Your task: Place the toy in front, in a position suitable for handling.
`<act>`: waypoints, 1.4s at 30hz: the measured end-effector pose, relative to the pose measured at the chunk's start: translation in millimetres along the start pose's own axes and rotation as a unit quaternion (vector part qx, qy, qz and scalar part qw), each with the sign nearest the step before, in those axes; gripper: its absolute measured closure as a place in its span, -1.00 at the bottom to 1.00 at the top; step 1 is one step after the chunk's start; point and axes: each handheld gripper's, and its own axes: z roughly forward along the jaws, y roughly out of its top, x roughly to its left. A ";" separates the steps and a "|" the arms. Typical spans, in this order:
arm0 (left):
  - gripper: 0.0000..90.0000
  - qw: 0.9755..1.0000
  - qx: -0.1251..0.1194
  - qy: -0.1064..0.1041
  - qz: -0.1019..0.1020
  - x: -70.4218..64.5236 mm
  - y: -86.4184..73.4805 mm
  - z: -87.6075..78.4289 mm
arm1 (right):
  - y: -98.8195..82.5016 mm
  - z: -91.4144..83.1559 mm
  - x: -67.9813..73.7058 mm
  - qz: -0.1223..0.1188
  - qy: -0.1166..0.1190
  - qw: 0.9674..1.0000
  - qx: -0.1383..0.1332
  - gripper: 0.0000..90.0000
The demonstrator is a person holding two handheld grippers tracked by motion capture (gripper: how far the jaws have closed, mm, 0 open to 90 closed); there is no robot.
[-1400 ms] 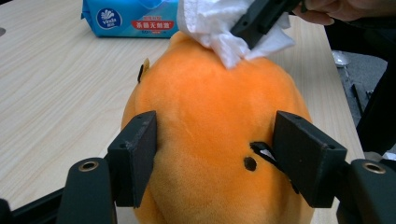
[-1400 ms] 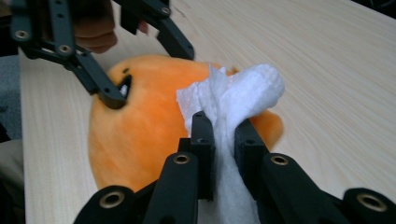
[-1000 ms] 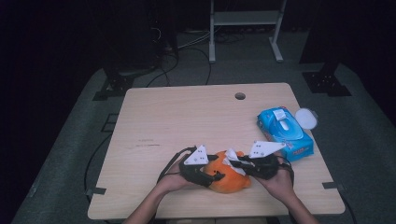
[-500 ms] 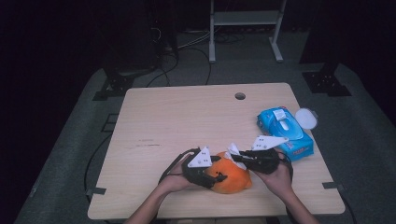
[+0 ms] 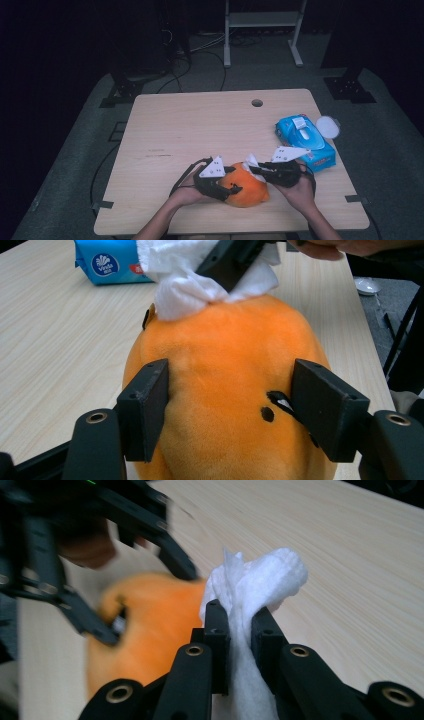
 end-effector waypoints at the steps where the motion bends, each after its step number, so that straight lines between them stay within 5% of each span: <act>1: -0.28 1.000 0.002 0.000 0.002 0.1 0.0 -0.2 | 2.3 2.4 4.9 -0.008 0.006 1.000 -0.002 0.78; 4: -0.28 1.000 0.004 0.001 0.005 -0.3 -0.4 -1.2 | 6.0 7.8 14.7 -0.036 -0.002 0.999 0.006 0.78; 14: -0.27 1.000 -0.003 -0.006 -0.003 1.6 -2.7 -2.9 | -8.7 -8.5 -12.5 0.006 -0.030 0.999 0.015 0.79; 22: -0.28 1.000 -0.003 -0.002 -0.017 5.5 -5.1 -3.4 | -6.3 -8.7 -1.2 0.004 0.001 1.000 0.009 0.79; 25: -0.28 1.000 -0.005 -0.005 -0.023 7.0 -7.0 -4.8 | -3.7 -6.8 6.8 -0.016 0.002 1.000 0.015 0.79; 34: -0.28 0.999 -0.007 -0.004 -0.034 10.3 -7.9 -5.2 | -14.6 -11.9 -13.8 0.033 0.002 0.999 0.027 0.79; 42: -0.29 1.000 0.008 0.007 0.009 -5.2 2.3 -0.2 | 5.0 1.3 13.3 -0.023 0.028 0.999 0.018 0.78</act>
